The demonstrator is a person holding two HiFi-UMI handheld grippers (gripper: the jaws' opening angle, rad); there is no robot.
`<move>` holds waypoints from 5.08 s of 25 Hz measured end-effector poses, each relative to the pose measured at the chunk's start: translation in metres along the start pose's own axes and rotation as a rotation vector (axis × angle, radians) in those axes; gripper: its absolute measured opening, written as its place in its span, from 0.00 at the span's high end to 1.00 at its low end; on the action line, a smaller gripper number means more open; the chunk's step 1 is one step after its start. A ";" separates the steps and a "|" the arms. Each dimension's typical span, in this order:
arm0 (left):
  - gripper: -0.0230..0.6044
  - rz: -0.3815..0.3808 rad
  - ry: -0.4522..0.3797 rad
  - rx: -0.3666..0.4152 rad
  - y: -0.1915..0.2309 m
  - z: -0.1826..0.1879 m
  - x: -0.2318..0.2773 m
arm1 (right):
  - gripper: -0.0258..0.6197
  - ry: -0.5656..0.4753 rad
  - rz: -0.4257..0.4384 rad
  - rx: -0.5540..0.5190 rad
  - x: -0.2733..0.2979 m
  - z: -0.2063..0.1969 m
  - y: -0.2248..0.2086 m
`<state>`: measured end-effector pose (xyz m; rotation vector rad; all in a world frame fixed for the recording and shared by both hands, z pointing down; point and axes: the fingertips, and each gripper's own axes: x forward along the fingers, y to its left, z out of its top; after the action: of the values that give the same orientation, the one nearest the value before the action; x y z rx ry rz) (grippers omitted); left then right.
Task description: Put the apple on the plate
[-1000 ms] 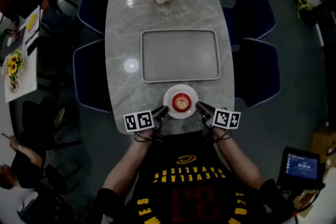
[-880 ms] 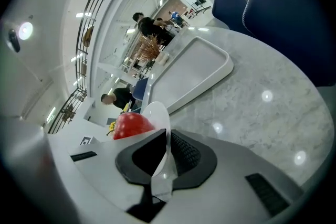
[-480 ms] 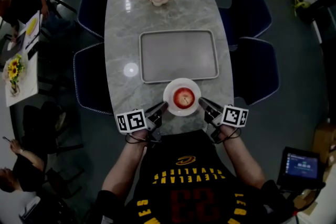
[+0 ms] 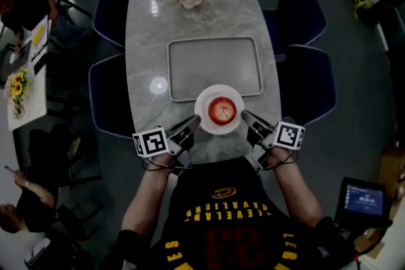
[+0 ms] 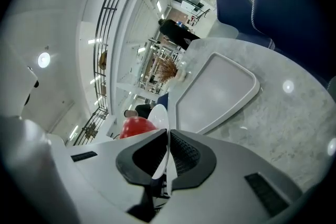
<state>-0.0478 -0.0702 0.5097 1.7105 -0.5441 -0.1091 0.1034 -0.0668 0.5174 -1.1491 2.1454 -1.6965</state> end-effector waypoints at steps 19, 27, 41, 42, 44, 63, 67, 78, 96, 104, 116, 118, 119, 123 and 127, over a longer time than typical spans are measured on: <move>0.94 -0.021 -0.029 -0.012 -0.006 0.061 0.036 | 0.91 -0.020 0.025 -0.048 0.037 0.067 0.003; 0.94 -0.010 -0.037 -0.014 -0.007 0.066 0.036 | 0.91 -0.016 0.027 -0.056 0.040 0.072 0.006; 0.94 0.012 -0.040 -0.105 0.024 0.090 0.063 | 0.91 0.025 0.025 -0.038 0.079 0.094 -0.019; 0.94 0.026 -0.038 -0.096 0.035 0.102 0.071 | 0.91 0.036 0.026 -0.033 0.092 0.103 -0.029; 0.94 0.057 -0.027 -0.071 0.054 0.117 0.084 | 0.91 0.054 0.031 -0.024 0.112 0.114 -0.045; 0.94 0.157 0.041 -0.067 0.123 0.123 0.117 | 0.91 0.133 -0.125 0.034 0.141 0.105 -0.120; 0.94 0.179 0.046 -0.074 0.129 0.121 0.118 | 0.91 0.142 -0.143 0.032 0.142 0.102 -0.123; 0.94 0.230 0.079 -0.070 0.138 0.117 0.119 | 0.91 0.181 -0.212 0.002 0.144 0.097 -0.132; 0.94 0.342 0.134 -0.035 0.150 0.108 0.123 | 0.91 0.231 -0.282 -0.052 0.145 0.091 -0.145; 0.93 0.389 0.131 -0.026 0.157 0.108 0.125 | 0.91 0.240 -0.294 -0.065 0.148 0.092 -0.149; 0.90 0.490 0.154 0.091 0.167 0.112 0.125 | 0.91 0.281 -0.386 -0.240 0.151 0.098 -0.154; 0.90 0.503 0.155 0.127 0.168 0.114 0.125 | 0.91 0.268 -0.402 -0.268 0.148 0.102 -0.156; 0.89 0.510 0.153 0.144 0.168 0.115 0.124 | 0.91 0.260 -0.408 -0.285 0.147 0.105 -0.156; 0.90 0.556 0.113 0.216 0.171 0.125 0.117 | 0.91 0.223 -0.411 -0.387 0.146 0.117 -0.152; 0.90 0.574 0.041 0.288 0.165 0.139 0.113 | 0.91 0.190 -0.385 -0.530 0.147 0.125 -0.140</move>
<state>-0.0474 -0.2613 0.6611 1.7591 -1.0358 0.4330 0.1368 -0.2645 0.6461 -1.6878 2.7416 -1.4454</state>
